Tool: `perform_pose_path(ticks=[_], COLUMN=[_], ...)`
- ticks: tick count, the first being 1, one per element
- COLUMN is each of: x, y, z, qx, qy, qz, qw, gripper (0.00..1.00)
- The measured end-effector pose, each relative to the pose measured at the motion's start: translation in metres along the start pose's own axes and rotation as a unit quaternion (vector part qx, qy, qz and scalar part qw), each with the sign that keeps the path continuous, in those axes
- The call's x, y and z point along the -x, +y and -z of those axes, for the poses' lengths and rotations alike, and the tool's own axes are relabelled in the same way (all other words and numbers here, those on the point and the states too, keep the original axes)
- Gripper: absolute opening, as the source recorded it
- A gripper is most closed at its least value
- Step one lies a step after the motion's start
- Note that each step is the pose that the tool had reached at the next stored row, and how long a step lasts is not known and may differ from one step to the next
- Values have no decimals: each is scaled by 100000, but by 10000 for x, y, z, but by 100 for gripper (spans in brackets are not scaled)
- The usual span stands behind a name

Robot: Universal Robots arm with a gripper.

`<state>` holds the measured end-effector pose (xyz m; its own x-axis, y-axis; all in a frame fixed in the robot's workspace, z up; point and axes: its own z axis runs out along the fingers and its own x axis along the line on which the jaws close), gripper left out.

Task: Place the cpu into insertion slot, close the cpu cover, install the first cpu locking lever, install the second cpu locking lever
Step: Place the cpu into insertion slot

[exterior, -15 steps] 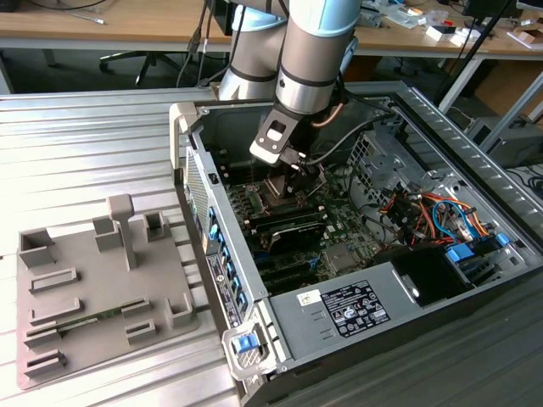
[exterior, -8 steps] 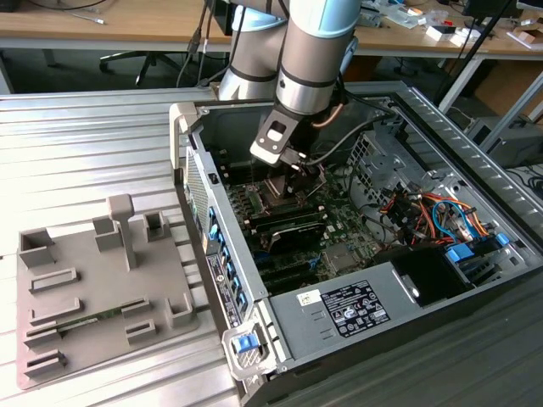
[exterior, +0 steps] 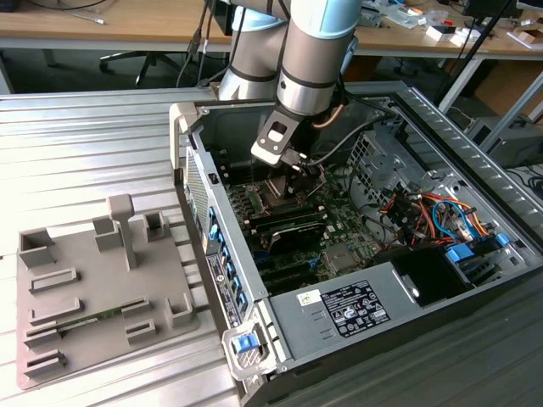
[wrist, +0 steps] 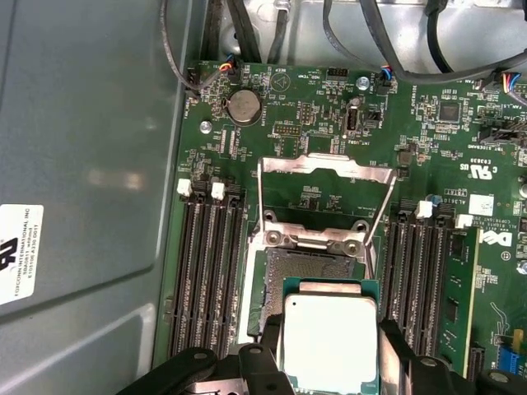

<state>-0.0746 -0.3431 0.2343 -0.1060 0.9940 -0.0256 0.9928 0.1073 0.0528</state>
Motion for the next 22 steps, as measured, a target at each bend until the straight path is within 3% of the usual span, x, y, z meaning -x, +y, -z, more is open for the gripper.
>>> perform_pose_path(ticks=[22], x=[-3], y=[-2], z=[-62], qx=[2], qy=[-1], qz=[-2], qw=[100000], gripper=[54])
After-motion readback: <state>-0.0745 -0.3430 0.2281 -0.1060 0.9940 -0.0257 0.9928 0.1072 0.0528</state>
